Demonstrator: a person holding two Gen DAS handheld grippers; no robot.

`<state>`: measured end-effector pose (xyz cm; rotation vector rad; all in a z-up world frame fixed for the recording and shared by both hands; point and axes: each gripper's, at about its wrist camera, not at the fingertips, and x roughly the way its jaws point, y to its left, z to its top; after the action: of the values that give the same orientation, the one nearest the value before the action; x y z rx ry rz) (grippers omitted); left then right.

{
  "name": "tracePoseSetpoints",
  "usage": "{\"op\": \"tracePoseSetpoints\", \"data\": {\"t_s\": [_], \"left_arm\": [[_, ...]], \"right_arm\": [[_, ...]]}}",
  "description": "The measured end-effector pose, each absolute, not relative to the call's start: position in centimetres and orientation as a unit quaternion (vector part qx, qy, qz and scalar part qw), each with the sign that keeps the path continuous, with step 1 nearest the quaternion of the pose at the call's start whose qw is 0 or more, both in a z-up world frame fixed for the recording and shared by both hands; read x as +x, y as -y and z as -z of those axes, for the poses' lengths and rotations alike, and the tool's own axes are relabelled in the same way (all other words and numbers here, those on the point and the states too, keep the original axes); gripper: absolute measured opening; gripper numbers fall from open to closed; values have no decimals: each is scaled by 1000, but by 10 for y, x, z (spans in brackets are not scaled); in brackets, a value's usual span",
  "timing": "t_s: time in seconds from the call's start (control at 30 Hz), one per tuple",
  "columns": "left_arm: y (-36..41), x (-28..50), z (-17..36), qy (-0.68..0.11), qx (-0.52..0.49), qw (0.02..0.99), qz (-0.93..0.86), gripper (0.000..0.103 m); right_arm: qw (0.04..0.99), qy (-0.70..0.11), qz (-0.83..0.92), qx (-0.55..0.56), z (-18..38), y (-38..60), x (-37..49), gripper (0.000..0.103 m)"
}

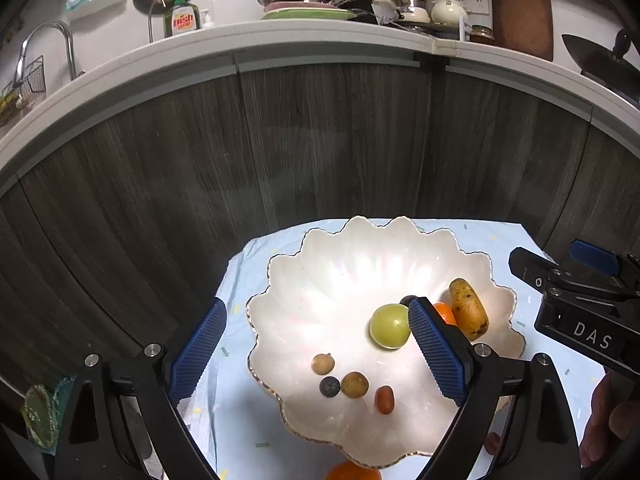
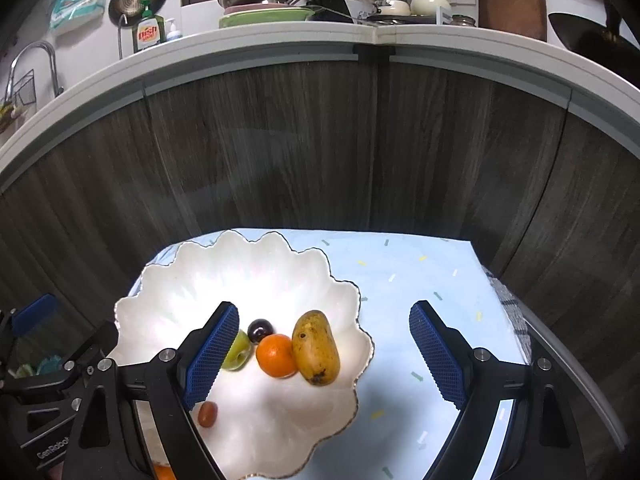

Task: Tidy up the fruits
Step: 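Withdraw both tools from the bowl toward the mandarin and red date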

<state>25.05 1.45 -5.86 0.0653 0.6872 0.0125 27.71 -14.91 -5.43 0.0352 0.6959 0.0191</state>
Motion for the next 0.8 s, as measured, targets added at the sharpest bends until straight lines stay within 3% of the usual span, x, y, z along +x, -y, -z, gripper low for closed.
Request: {"op": "tracePoseSetpoints", "data": {"t_s": [0.8], "left_arm": [[-6,193,42,-328,37,944,6,94]], "right_arm": [[943,-331,1,32,42,160,214,88]]}}
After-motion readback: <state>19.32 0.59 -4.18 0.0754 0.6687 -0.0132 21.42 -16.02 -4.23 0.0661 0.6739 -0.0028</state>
